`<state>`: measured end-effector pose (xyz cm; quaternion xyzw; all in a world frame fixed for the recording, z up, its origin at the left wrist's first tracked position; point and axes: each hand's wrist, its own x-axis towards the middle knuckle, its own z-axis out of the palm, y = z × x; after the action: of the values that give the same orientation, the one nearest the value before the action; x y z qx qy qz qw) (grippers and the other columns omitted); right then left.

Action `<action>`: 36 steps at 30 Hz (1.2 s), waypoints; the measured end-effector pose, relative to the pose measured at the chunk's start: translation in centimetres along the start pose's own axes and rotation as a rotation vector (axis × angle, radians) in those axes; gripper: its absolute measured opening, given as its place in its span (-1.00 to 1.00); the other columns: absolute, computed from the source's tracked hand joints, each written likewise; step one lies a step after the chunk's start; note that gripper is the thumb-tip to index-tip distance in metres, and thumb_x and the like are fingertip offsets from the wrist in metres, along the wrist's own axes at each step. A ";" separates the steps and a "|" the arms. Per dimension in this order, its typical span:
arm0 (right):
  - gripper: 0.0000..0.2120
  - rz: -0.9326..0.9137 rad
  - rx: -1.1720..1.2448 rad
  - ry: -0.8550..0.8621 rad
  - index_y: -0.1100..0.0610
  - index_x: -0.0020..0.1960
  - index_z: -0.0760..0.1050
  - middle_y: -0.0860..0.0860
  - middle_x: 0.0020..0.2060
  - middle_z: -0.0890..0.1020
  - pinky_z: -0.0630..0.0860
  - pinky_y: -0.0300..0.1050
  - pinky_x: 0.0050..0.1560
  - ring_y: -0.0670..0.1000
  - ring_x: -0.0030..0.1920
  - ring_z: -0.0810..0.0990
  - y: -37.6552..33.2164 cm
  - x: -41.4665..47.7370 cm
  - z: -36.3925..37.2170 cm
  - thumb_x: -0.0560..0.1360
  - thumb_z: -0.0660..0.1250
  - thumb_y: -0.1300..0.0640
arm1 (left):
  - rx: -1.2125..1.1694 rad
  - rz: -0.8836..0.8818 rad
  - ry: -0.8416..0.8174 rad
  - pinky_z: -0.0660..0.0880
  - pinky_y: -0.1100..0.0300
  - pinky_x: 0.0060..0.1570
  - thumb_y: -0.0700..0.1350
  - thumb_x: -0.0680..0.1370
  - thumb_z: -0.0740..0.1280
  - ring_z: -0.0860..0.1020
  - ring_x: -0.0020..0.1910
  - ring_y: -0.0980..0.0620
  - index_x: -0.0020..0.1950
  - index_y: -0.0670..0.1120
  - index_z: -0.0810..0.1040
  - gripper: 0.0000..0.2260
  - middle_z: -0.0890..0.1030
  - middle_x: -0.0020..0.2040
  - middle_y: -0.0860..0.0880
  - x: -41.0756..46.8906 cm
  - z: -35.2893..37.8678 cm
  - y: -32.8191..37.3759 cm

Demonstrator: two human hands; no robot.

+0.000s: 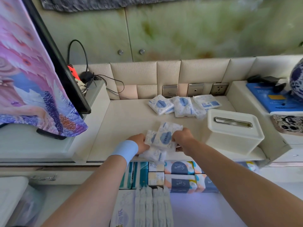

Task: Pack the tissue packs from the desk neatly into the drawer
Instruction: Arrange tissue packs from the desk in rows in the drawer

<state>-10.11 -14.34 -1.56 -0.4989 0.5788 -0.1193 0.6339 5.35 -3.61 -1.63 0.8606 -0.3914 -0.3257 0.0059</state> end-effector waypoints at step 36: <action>-0.22 -0.004 -0.544 -0.351 0.00 0.45 0.24 0.10 0.13 0.50 0.55 -0.04 -0.04 0.10 0.08 0.52 14.1 -13.4 -8.1 0.26 0.42 0.01 | 0.239 0.361 -0.031 0.37 0.04 0.32 -0.06 0.56 0.28 0.31 0.42 -0.06 0.44 0.11 0.40 -0.57 0.38 0.42 0.01 -13.8 13.0 1.9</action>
<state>-27.02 -1.88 -2.80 -0.6642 0.4701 0.1262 0.5673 -9.94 7.62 -3.65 0.7660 -0.5752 -0.2838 -0.0438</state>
